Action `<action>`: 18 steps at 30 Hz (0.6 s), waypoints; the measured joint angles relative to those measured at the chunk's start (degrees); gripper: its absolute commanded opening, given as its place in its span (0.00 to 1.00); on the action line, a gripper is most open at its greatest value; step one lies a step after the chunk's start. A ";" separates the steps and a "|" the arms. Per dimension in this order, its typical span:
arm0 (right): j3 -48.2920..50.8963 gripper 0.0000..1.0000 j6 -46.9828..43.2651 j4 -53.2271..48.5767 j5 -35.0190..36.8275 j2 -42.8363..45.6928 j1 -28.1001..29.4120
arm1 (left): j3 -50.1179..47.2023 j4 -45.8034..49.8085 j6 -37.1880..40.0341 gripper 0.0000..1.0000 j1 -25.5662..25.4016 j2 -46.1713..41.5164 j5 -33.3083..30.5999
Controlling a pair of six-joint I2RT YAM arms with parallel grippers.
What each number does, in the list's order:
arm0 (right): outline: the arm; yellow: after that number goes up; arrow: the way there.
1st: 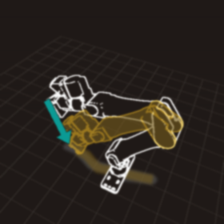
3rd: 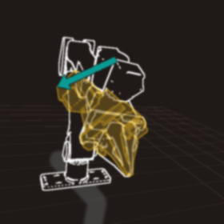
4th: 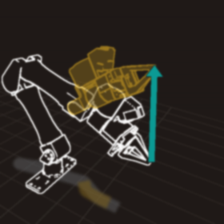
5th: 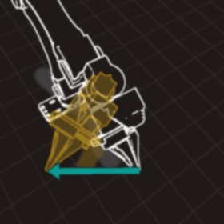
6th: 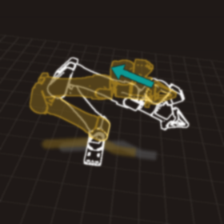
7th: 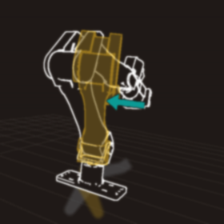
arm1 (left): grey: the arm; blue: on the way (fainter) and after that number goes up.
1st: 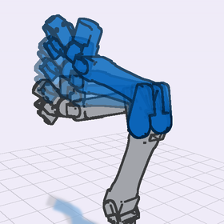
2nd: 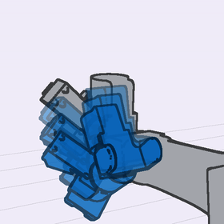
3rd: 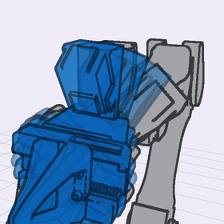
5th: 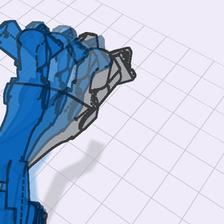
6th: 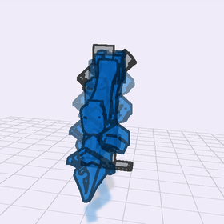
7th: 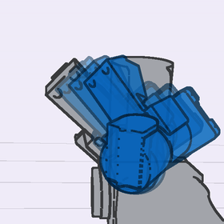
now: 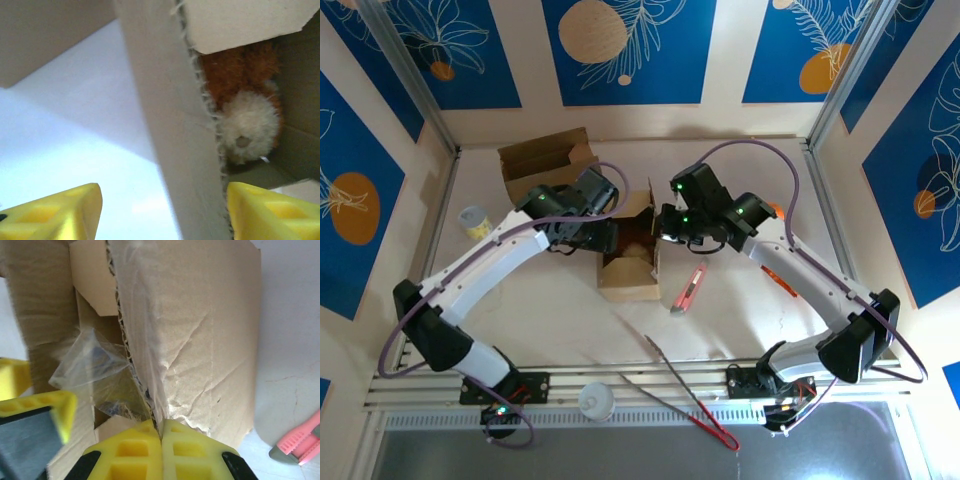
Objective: Unpack the express box
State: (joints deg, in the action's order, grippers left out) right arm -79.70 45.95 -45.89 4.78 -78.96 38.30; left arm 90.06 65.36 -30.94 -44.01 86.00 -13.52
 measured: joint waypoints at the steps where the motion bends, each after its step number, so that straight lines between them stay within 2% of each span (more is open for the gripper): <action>1: 0.00 0.00 -0.48 -0.24 -0.63 0.00 -0.76 | 0.00 0.74 -0.13 0.66 0.00 -0.83 -0.79; 7: -0.04 0.00 -5.03 -1.44 -6.38 -0.20 -4.24 | -1.46 1.75 -0.35 0.66 0.00 -4.70 -3.28; 11: -0.92 0.00 -9.09 -2.47 -12.26 -2.25 -6.54 | -5.16 0.39 0.02 0.55 -0.02 -7.13 -3.63; 14: -1.62 0.00 -12.20 -3.21 -16.33 -4.55 -8.13 | -9.44 -3.61 1.97 0.50 -0.04 -10.38 -2.08; 18: -3.82 0.00 -16.35 -5.09 -20.72 -7.65 -9.51 | -12.07 -10.40 7.02 0.53 -0.07 -16.28 2.23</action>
State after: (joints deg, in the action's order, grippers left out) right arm -83.53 29.61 -50.98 -15.94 -86.61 28.80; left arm 78.00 54.96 -23.92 -44.07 69.71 -11.29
